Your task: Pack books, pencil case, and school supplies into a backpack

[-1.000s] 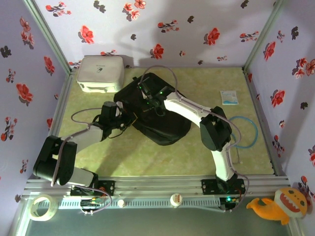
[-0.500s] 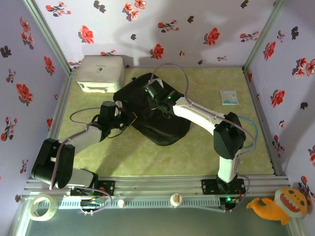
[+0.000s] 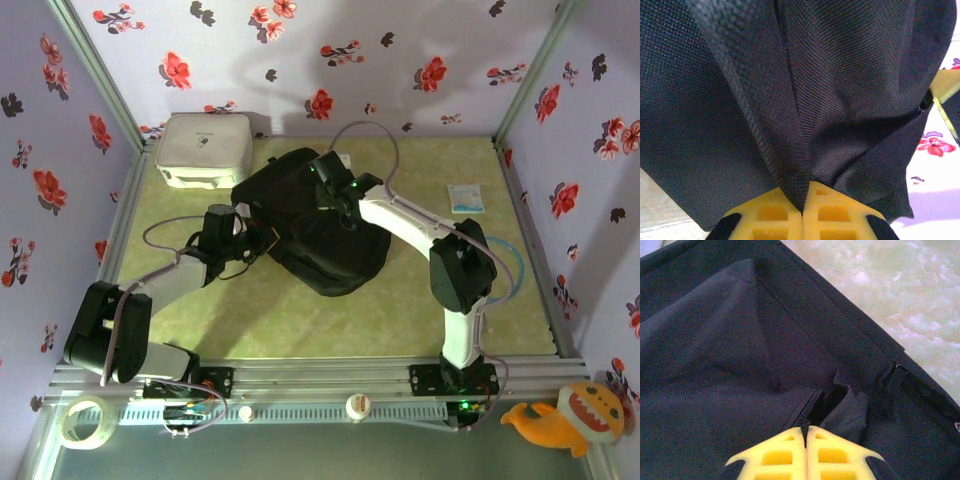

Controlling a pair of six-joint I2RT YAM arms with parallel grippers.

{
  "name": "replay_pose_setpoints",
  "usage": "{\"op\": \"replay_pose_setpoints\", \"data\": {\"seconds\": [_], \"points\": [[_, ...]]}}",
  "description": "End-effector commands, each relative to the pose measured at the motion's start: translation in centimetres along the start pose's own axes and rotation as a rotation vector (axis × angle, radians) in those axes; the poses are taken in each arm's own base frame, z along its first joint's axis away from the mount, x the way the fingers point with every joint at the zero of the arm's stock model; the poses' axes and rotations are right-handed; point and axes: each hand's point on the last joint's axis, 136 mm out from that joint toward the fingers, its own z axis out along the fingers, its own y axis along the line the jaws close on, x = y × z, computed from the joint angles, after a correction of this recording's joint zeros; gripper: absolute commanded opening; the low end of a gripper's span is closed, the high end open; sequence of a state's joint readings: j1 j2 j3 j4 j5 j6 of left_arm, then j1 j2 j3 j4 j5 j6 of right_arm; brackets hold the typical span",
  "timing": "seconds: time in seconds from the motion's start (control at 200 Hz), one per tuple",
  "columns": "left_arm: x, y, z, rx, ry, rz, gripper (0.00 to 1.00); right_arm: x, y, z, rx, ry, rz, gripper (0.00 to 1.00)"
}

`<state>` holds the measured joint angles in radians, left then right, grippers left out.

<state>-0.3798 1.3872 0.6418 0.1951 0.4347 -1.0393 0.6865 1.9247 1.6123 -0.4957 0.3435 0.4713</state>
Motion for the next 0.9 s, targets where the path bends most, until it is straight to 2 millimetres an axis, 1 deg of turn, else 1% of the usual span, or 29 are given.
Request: {"op": "replay_pose_setpoints", "data": {"seconds": [0.0, 0.04, 0.09, 0.18, 0.24, 0.29, 0.35, 0.395, 0.405, 0.52, 0.605, 0.68, 0.76, 0.815, 0.895], "points": [[1.8, 5.1, -0.6, -0.184, 0.055, -0.054, 0.0, -4.9, -6.7, -0.4, 0.223, -0.128, 0.06, 0.0], [1.8, 5.4, -0.7, -0.199, 0.052, -0.058, 0.0, -4.9, -6.8, -0.6, 0.218, -0.122, 0.071, 0.0], [1.8, 5.6, -0.7, -0.206, 0.051, -0.054, 0.0, -4.9, -6.4, -0.8, 0.179, -0.115, 0.073, 0.0], [1.6, 5.3, -0.8, -0.201, 0.047, -0.042, 0.0, -4.8, -4.4, -1.7, 0.047, -0.108, 0.063, 0.0], [1.4, 5.0, -0.9, -0.198, 0.044, -0.03, 0.0, -4.2, -3.0, -2.2, -0.034, -0.088, 0.04, 0.0], [1.5, 5.0, -1.0, -0.204, 0.051, -0.021, 0.0, -3.7, -2.7, -2.5, -0.052, -0.081, 0.029, 0.0], [1.3, 4.6, -1.1, -0.203, 0.051, 0.0, 0.0, -3.1, -3.2, -2.5, -0.031, -0.074, 0.029, 0.0], [1.3, 4.2, -1.2, -0.196, 0.058, 0.018, 0.0, -2.7, -4.0, -2.5, 0.003, -0.073, 0.036, 0.0], [1.3, 4.1, -1.2, -0.193, 0.059, 0.024, 0.0, -2.7, -4.5, -2.5, 0.026, -0.078, 0.04, 0.0], [1.9, 2.4, -1.0, -0.158, 0.105, 0.1, 0.0, -1.7, -7.1, -3.3, 0.122, -0.093, 0.093, 0.0], [2.3, 1.4, -0.5, -0.141, 0.138, 0.151, 0.0, -0.7, -8.6, -3.8, 0.161, -0.09, 0.139, 0.0], [2.4, 0.7, 0.1, -0.129, 0.161, 0.186, 0.0, 0.6, -9.9, -4.3, 0.195, -0.079, 0.183, 0.0], [2.5, 0.0, 1.0, -0.112, 0.196, 0.228, 0.0, 2.5, -11.3, -4.7, 0.221, -0.056, 0.232, 0.0], [2.4, -0.2, 1.6, -0.115, 0.218, 0.252, 0.0, 4.1, -11.9, -4.9, 0.219, -0.038, 0.259, 0.0], [2.0, -0.7, 2.5, -0.116, 0.235, 0.285, 0.0, 5.7, -12.5, -5.5, 0.203, -0.02, 0.283, 0.0]]}}
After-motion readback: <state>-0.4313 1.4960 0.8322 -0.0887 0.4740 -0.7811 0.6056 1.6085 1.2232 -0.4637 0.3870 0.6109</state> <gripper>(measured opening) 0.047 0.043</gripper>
